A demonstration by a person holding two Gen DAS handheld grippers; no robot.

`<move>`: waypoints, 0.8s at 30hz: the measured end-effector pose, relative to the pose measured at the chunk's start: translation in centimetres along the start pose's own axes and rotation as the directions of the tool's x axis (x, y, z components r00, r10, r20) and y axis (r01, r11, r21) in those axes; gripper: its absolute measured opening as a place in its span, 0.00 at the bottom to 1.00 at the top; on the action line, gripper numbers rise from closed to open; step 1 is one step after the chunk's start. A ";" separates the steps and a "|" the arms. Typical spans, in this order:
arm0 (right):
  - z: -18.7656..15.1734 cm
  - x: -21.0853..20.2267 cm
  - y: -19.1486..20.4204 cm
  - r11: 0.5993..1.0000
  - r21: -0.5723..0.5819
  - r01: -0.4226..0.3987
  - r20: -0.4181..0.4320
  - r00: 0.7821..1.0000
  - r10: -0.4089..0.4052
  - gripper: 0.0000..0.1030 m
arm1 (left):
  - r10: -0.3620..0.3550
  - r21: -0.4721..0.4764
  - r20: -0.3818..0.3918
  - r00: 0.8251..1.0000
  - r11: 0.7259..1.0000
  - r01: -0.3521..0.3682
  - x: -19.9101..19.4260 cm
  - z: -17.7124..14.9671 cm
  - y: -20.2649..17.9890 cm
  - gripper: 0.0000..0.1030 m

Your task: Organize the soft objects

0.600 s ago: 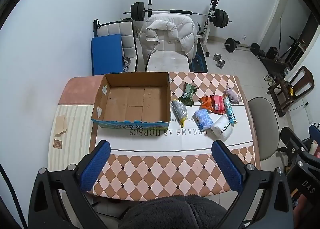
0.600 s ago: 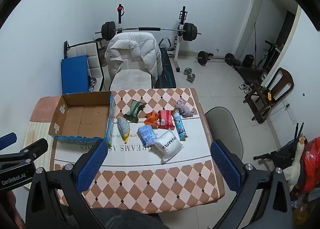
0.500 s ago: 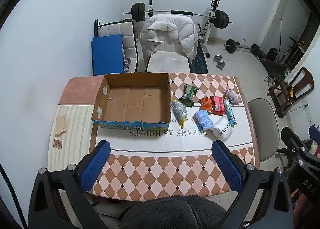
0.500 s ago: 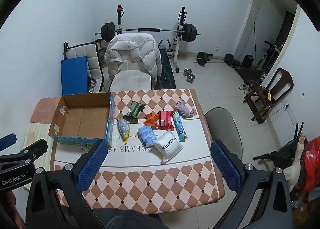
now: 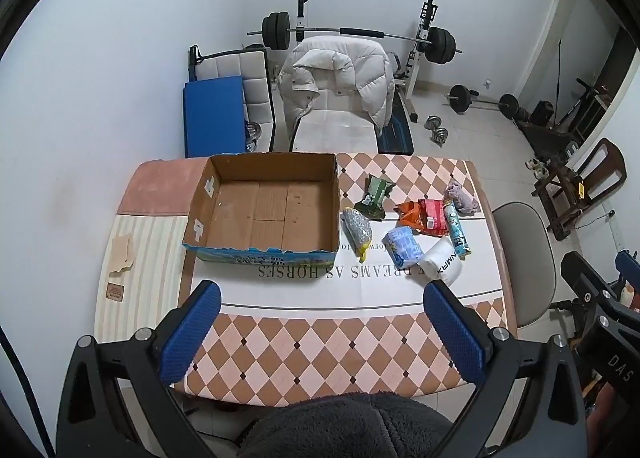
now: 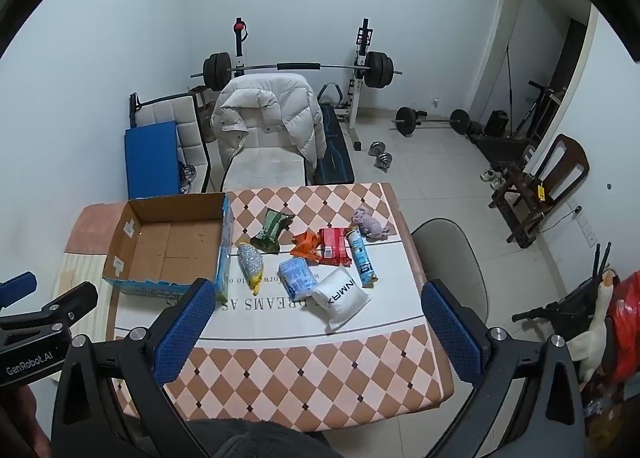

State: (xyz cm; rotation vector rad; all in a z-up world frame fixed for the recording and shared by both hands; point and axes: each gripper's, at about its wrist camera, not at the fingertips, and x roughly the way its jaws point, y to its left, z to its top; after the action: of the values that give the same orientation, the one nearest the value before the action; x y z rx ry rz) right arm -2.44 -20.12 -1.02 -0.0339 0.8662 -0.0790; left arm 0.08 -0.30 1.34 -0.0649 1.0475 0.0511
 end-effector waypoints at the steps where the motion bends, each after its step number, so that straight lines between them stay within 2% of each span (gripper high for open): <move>1: 0.0 0.0 0.0 1.000 -0.004 0.003 0.001 1.000 -0.003 1.00 | 0.000 0.000 0.000 1.000 1.000 0.000 0.0 0.0 0.0 1.00; 24: 0.1 0.0 -0.2 1.000 -0.013 0.010 0.013 1.000 -0.010 1.00 | 0.001 -0.001 0.008 1.000 1.000 -0.001 0.0 0.0 0.3 1.00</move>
State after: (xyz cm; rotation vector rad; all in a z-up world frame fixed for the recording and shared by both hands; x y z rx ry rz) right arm -2.42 -20.35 -0.91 -0.0509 0.8535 -0.0828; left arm 0.10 0.01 1.30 -0.0648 1.0396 0.0522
